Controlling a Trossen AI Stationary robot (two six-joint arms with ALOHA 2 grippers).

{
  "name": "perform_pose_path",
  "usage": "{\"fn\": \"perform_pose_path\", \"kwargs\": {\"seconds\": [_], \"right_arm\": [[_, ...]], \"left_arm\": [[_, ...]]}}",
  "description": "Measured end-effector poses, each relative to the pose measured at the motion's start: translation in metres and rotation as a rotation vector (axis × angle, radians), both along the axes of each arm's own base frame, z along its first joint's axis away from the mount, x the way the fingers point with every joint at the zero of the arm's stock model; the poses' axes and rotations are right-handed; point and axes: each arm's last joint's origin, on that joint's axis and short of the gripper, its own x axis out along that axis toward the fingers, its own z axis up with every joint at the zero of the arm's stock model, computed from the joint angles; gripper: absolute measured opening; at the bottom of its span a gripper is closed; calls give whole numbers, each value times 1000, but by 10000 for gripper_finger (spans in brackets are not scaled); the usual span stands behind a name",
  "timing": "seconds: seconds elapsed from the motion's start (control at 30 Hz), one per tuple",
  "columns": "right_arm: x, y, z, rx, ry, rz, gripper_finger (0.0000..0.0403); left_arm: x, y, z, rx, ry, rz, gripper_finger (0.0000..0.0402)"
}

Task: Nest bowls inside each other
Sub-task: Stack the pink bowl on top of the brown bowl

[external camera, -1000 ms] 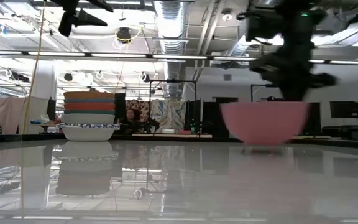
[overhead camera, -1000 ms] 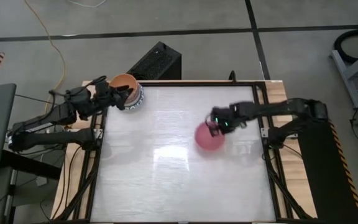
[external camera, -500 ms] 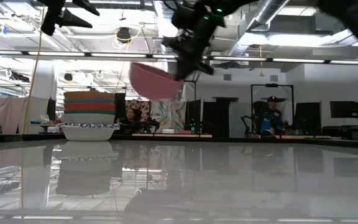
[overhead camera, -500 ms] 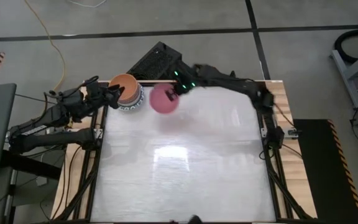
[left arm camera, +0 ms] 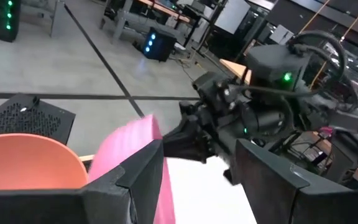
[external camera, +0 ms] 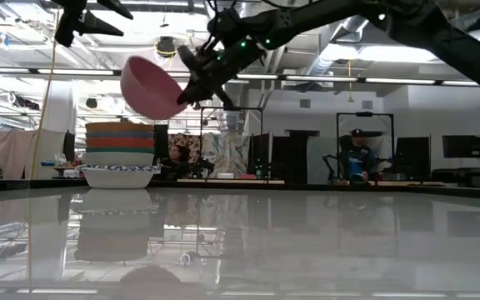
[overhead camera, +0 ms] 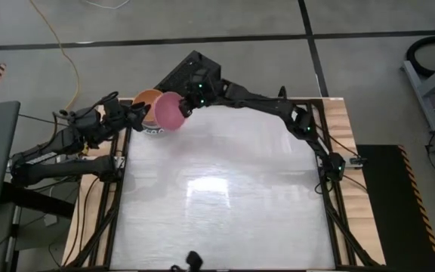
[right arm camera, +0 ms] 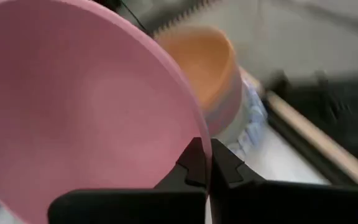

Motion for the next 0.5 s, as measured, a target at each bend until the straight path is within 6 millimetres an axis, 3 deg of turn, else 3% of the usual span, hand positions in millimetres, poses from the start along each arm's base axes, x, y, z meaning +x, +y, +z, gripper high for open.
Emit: {"fn": "perform_pose_path", "kwargs": {"seconds": [0.13,0.23,0.5], "right_arm": [[16,3,9,-99,-191,-16,7],[24,-3,4,-90,-286,-76,7],[52,-15,-31,176,-484,-170,7]], "left_arm": [[0,0,0,0,0,3,190],[-1,0,2,5,-14,7,190],[0,0,-1,-13,-2,7,190]]}}
